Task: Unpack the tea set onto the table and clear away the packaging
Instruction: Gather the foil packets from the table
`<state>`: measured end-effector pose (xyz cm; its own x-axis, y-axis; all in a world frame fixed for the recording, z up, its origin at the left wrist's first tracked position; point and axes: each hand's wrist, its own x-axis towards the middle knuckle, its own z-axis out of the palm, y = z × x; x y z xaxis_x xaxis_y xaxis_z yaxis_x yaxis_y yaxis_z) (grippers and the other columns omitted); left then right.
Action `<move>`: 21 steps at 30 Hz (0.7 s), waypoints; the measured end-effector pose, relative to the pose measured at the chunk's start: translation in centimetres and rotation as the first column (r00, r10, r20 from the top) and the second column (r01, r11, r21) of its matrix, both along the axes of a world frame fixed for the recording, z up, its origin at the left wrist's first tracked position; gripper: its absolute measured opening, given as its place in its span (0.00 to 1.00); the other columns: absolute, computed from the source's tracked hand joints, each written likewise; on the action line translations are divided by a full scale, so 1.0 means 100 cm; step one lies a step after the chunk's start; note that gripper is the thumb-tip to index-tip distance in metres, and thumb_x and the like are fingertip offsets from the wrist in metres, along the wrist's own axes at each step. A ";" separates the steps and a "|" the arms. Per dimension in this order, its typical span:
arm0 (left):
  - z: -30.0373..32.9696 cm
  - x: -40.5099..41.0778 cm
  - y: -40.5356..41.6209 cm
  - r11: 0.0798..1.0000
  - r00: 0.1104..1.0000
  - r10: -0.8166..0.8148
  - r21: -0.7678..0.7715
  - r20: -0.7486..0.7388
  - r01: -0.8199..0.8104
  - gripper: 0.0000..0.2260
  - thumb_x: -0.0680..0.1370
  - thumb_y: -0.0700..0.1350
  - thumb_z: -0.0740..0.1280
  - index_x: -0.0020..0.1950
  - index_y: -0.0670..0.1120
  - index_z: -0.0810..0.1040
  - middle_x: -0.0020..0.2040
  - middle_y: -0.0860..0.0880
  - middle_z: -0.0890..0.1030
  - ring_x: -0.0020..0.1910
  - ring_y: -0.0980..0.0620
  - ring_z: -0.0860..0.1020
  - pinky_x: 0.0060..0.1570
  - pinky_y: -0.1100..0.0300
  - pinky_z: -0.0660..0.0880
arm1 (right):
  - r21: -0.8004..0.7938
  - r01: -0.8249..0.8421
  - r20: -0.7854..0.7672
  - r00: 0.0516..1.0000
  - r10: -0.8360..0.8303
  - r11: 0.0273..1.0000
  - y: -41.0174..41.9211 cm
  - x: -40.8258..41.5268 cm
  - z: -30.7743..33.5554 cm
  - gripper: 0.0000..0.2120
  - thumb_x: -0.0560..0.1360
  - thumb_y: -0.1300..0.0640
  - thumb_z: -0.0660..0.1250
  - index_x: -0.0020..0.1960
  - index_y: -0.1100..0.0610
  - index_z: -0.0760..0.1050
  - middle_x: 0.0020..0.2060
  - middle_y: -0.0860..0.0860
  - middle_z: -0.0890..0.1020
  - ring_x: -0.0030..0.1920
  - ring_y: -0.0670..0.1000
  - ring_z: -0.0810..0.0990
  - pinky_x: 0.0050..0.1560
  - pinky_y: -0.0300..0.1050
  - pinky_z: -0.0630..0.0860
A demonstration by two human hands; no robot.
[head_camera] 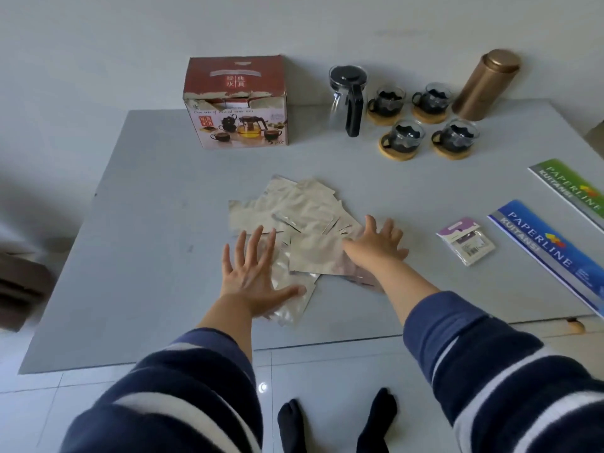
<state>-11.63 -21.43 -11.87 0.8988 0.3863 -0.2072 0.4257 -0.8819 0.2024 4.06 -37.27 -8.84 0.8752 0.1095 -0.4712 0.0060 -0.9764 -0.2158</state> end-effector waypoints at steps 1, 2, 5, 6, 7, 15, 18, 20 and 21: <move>-0.006 -0.006 -0.003 0.999 1.000 -0.017 0.032 -0.019 0.018 0.52 0.63 0.80 0.49 0.75 0.56 0.29 0.77 0.54 0.32 0.76 0.47 0.31 0.73 0.40 0.34 | -0.018 0.026 -0.028 0.999 -0.027 0.999 0.002 -0.005 -0.002 0.35 0.74 0.42 0.56 0.76 0.44 0.45 0.77 0.55 0.43 0.76 0.59 0.43 0.72 0.65 0.50; -0.011 -0.008 -0.004 0.998 1.000 -0.016 0.056 -0.019 0.017 0.50 0.64 0.80 0.47 0.75 0.56 0.29 0.77 0.54 0.30 0.75 0.48 0.29 0.72 0.39 0.33 | -0.034 0.038 -0.048 0.998 -0.040 0.999 0.007 -0.010 -0.003 0.35 0.75 0.42 0.55 0.77 0.44 0.41 0.77 0.56 0.38 0.76 0.60 0.39 0.72 0.67 0.46; -0.016 0.005 0.004 0.995 0.999 0.039 0.086 0.030 -0.042 0.49 0.65 0.78 0.45 0.76 0.54 0.30 0.77 0.53 0.32 0.76 0.46 0.30 0.73 0.39 0.34 | 0.061 0.085 -0.051 0.995 -0.082 0.994 0.028 -0.017 -0.003 0.36 0.75 0.52 0.57 0.77 0.45 0.40 0.77 0.56 0.37 0.76 0.60 0.36 0.71 0.69 0.42; -0.016 0.013 0.008 0.995 0.998 0.041 0.092 0.041 -0.044 0.49 0.65 0.78 0.45 0.76 0.53 0.31 0.78 0.53 0.33 0.76 0.45 0.31 0.73 0.39 0.35 | 0.138 0.105 -0.045 0.994 -0.100 0.985 0.037 -0.016 -0.001 0.36 0.74 0.56 0.57 0.77 0.46 0.44 0.77 0.57 0.39 0.77 0.60 0.37 0.72 0.68 0.42; -0.015 0.020 0.012 0.995 0.998 0.031 0.089 0.057 -0.036 0.48 0.66 0.77 0.45 0.76 0.53 0.31 0.78 0.53 0.34 0.76 0.44 0.32 0.73 0.38 0.35 | 0.221 0.118 -0.034 0.993 -0.113 0.968 0.045 -0.015 0.000 0.34 0.73 0.59 0.58 0.76 0.48 0.49 0.77 0.57 0.43 0.77 0.59 0.40 0.73 0.67 0.43; -0.011 0.037 0.003 0.979 0.910 0.180 -0.162 0.374 -0.127 0.34 0.72 0.60 0.42 0.65 0.44 0.75 0.79 0.50 0.53 0.79 0.46 0.48 0.75 0.40 0.42 | 0.489 0.179 -0.116 0.983 -0.140 0.853 0.105 0.016 0.020 0.25 0.73 0.61 0.56 0.69 0.52 0.62 0.68 0.56 0.59 0.68 0.61 0.64 0.66 0.55 0.68; -0.011 0.035 0.003 0.863 0.698 0.469 -0.449 0.541 -0.232 0.31 0.75 0.54 0.44 0.74 0.42 0.64 0.76 0.46 0.64 0.77 0.45 0.58 0.75 0.43 0.49 | 0.221 -0.144 -0.093 0.982 0.167 0.965 0.131 0.037 0.033 0.32 0.72 0.59 0.60 0.74 0.50 0.54 0.73 0.56 0.51 0.72 0.60 0.53 0.69 0.56 0.64; -0.013 0.033 0.005 0.806 0.585 0.574 -0.522 0.573 -0.279 0.31 0.75 0.53 0.45 0.75 0.40 0.62 0.73 0.44 0.67 0.75 0.42 0.61 0.74 0.42 0.53 | 0.136 -0.334 -0.104 0.931 0.349 0.933 0.146 0.052 0.034 0.41 0.71 0.60 0.65 0.76 0.46 0.45 0.76 0.57 0.40 0.76 0.61 0.40 0.73 0.64 0.54; -0.013 0.033 0.005 0.787 0.554 0.604 -0.538 0.573 -0.302 0.31 0.75 0.54 0.45 0.74 0.40 0.62 0.73 0.44 0.67 0.74 0.41 0.61 0.74 0.41 0.53 | 0.113 -0.413 -0.109 0.899 0.424 0.904 0.152 0.059 0.031 0.47 0.70 0.58 0.69 0.76 0.44 0.40 0.76 0.56 0.35 0.76 0.60 0.35 0.73 0.67 0.48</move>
<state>-8.32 -20.91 -13.20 0.5424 0.8207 0.1793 0.3449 -0.4122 0.8433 9.96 -22.09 -5.75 0.6724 0.4970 -0.5486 0.3771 -0.8677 -0.3239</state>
